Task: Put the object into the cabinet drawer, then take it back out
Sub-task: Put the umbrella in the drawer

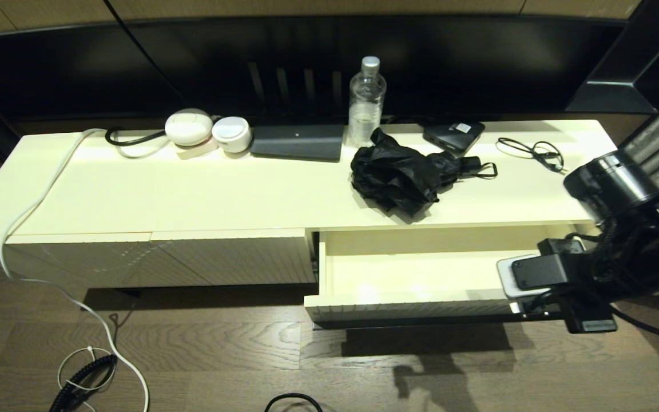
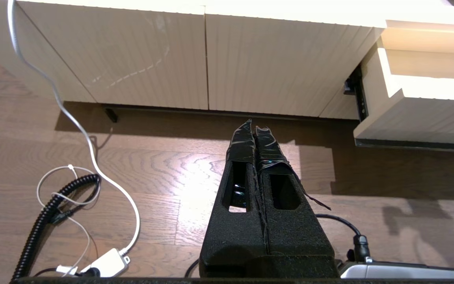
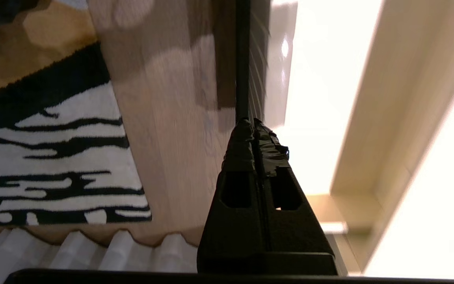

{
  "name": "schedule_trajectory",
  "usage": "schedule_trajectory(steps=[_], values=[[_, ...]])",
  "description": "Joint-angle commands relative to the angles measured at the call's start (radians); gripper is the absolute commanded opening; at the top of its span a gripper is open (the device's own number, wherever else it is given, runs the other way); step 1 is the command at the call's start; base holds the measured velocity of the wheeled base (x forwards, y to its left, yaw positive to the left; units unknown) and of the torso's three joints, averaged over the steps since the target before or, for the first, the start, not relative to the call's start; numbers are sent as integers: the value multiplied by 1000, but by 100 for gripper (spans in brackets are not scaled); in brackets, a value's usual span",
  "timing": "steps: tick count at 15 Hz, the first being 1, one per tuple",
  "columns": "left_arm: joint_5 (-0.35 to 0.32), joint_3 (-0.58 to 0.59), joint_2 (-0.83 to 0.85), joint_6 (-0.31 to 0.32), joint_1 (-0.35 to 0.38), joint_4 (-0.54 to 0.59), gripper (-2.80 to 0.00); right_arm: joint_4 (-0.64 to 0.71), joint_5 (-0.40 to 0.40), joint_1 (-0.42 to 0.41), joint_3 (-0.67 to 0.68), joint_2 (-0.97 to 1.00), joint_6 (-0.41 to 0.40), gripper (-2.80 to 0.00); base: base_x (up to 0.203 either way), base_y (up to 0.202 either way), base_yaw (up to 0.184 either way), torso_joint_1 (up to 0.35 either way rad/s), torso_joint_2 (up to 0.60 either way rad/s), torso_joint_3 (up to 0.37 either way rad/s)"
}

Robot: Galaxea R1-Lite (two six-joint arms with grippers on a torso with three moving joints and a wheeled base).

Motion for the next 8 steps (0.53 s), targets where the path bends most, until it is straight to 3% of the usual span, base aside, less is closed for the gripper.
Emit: schedule_trajectory(steps=[1, 3, 8], values=[[0, 0, -2, 0, 0, 0, -280, 197, -29, 5, -104, -160, -7, -280, 0, 0, 0, 0, 0, 0], [0, 0, -2, 0, 0, 0, -280, 173, -41, 33, -151, -161, -3, -280, 0, 0, 0, 0, 0, 0], [0, 0, -2, 0, 0, 0, -280, -203, -67, 53, -115, -44, -6, -280, 0, 0, 0, 0, 0, 0]])
